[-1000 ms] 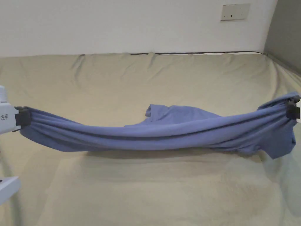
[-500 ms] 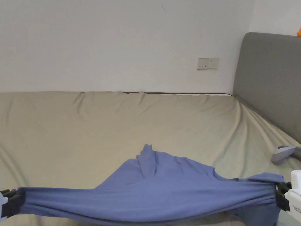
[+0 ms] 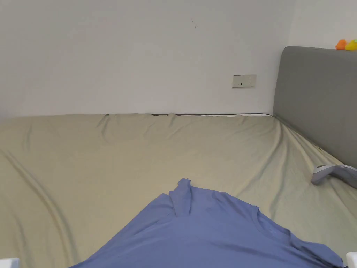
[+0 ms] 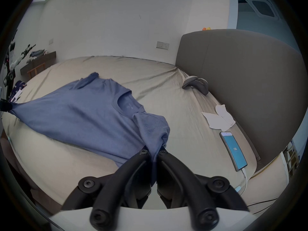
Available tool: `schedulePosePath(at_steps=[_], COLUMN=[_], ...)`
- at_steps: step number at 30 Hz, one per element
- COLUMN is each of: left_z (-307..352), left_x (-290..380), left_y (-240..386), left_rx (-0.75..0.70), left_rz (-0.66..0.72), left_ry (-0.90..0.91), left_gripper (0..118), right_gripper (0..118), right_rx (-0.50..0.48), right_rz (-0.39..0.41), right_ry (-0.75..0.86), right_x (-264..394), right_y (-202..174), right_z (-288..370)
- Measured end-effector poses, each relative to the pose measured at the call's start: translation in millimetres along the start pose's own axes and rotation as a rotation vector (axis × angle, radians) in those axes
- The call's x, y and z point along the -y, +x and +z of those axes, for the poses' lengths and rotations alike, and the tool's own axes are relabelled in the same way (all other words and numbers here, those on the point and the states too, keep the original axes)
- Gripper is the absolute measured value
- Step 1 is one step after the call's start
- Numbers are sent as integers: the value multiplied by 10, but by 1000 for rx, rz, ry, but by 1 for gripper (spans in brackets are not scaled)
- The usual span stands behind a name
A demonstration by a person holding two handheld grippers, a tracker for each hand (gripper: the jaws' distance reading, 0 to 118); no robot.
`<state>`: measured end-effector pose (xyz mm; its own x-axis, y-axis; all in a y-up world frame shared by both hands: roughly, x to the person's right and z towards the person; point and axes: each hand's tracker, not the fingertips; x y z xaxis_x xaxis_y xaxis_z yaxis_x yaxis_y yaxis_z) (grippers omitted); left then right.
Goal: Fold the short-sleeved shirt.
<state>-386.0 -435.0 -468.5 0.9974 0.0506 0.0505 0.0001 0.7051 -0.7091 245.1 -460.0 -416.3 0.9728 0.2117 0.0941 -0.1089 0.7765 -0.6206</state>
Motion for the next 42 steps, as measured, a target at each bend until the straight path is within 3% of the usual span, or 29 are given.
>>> schedulePosePath(at_steps=[1,2,3,4,5,6,7,8,10,12,16,18,20,21,22,24,25,26,27,28,29,30,31,32,34,36,39,42], left_z=[-19,-11,4,33,79,202,289,371,579,819,1246,1327,1399,1373,1368,1310,1197,1143,1052,992,955,900,843,800,709,647,600,572], left_x=[30,48,45,34,17,-20,-74,-123,-285,-390,-426,-345,-218,-158,-122,-80,-26,3,1,-27,-50,-52,-29,-14,7,3,-47,-146], left_y=[-3,-3,-6,-31,-50,-54,-39,-15,136,304,738,863,966,996,1047,1087,1050,1049,1043,1043,1017,965,936,916,863,796,704,533], left_rx=[-15,-63,-80,-74,-60,-62,-43,-40,-96,-48,-28,-2,37,30,15,2,-11,-27,-46,-37,11,48,10,-12,-1,-2,10,22], left_rz=[6,7,12,53,92,125,131,125,122,145,63,-35,-94,-97,-88,-108,-98,-109,-134,-104,-62,-26,-8,-7,-40,-24,26,6], left_ry=[14,58,76,74,86,159,196,226,321,454,682,759,831,837,813,780,778,775,747,689,653,639,627,607,573,545,508,468], left_gripper=[6,23,54,99,118,116,116,116,116,116,115,107,82,64,34,15,15,0,0,0,0,0,0,0,0,0,0,0], right_gripper=[4,4,5,13,33,61,97,110,114,114,114,111,106,102,91,80,80,49,12,0,0,0,0,0,0,0,0,0], right_rx=[0,-1,-14,-16,-5,37,64,58,83,111,39,1,1,-15,-65,-144,-144,-118,-45,-20,-106,-196,-132,-132,-67,-127,-99,-126], right_rz=[-5,-21,-61,-78,-71,-75,-105,-135,-181,-203,-229,-158,-40,-66,-62,-55,-47,-38,-31,-30,-60,-171,-121,-135,-33,-123,-84,-124], right_ry=[-6,-15,-20,-11,8,37,78,115,232,321,513,599,727,730,727,650,636,651,616,595,558,453,558,513,593,500,520,476], right_x=[18,34,64,72,62,33,0,-52,-256,-481,-809,-840,-830,-762,-699,-641,-605,-589,-582,-599,-622,-582,-618,-592,-625,-582,-568,-579], right_y=[1,13,51,67,60,52,86,92,26,-112,-503,-686,-880,-946,-990,-1077,-1120,-1182,-1216,-1230,-1201,-1172,-1156,-1165,-1144,-1105,-1088,-1067], right_z=[-25,-44,-34,-12,40,108,180,242,415,579,932,1069,1194,1225,1249,1214,1171,1133,1050,1016,961,878,900,868,898,819,789,720])
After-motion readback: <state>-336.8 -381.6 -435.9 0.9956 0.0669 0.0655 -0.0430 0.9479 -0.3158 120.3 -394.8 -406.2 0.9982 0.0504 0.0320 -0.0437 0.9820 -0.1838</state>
